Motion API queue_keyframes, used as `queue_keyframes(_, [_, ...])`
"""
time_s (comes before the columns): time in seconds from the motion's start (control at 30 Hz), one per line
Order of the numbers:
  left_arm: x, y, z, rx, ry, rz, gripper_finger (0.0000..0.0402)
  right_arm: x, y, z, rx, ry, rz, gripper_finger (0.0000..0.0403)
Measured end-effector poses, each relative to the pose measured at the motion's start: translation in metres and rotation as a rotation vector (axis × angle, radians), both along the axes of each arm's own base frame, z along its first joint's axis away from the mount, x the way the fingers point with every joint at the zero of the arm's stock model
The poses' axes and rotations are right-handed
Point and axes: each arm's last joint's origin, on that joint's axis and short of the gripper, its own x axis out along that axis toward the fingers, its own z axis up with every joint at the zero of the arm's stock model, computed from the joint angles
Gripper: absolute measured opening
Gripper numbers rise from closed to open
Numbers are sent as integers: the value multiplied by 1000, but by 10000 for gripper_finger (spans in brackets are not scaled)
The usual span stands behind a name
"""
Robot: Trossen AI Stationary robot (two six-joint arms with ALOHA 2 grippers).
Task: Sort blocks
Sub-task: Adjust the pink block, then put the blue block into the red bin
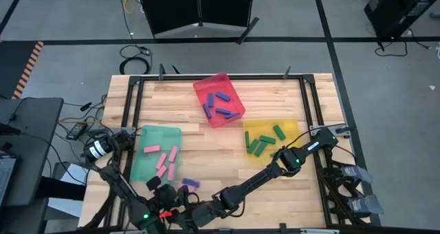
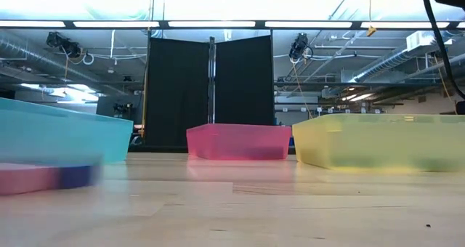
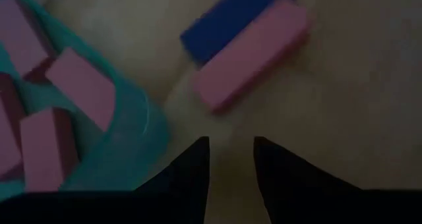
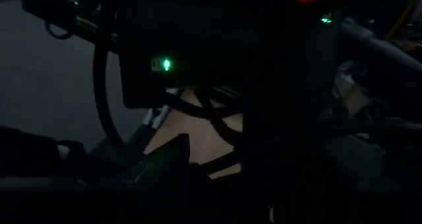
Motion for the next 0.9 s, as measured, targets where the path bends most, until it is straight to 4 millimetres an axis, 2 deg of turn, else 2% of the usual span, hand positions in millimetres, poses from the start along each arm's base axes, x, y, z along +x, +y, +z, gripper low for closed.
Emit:
queue_keyframes(0.1, [5,6,-1,9,11,19,126,-4,4,0,-35,3,-74,235])
queue_keyframes(0.23, [5,4,3,7,14,18,126,-14,11,4,-86,11,-192,236])
queue_keyframes(0.37, [1,-5,16,11,4,11,126,-23,15,14,-92,24,-276,236])
queue_keyframes(0.47, [-6,-13,34,26,-42,4,126,-27,15,15,-81,65,-298,236])
queue_keyframes(0.57, [-14,-17,56,27,-105,-6,126,-30,10,5,-85,151,-319,236])
queue_keyframes(0.7, [-20,-23,83,9,-192,-38,126,-33,-5,-19,-114,292,-361,236])
queue_keyframes(0.9, [-19,-26,88,9,-183,-74,126,-32,-39,-50,-167,477,-379,235])
